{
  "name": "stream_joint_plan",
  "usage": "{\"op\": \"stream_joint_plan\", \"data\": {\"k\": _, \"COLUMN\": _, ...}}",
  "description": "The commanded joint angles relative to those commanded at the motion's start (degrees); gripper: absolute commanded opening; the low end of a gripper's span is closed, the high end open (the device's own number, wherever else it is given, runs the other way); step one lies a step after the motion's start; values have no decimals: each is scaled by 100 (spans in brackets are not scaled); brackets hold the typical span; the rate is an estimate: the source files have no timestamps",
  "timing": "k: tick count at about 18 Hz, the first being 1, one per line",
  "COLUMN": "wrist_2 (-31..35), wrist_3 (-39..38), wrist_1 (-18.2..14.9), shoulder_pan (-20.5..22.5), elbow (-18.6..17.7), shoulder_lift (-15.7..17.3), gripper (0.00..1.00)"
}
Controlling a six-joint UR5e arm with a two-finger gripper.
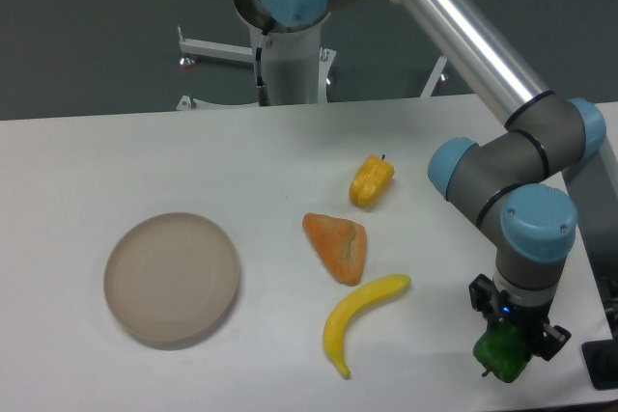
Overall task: Place the green pepper on the table
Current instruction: 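Hold the green pepper in the gripper at the table edge, then lift the green pepper and carry it toward the yellow pepper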
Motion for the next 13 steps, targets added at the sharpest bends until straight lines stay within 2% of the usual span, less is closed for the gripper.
{"op": "stream_joint_plan", "data": {"k": 2, "wrist_2": -88, "wrist_3": 9, "wrist_1": -9, "shoulder_pan": 96, "elbow": -195, "shoulder_lift": 159, "gripper": 42}}
{"op": "stream_joint_plan", "data": {"k": 9, "wrist_2": -210, "wrist_3": 1044, "wrist_1": -17, "shoulder_pan": 571, "elbow": -1591, "shoulder_lift": 1160, "gripper": 42}}
{"op": "stream_joint_plan", "data": {"k": 13, "wrist_2": -396, "wrist_3": 1844, "wrist_1": 61, "shoulder_pan": 1001, "elbow": -2785, "shoulder_lift": 1820, "gripper": 42}}
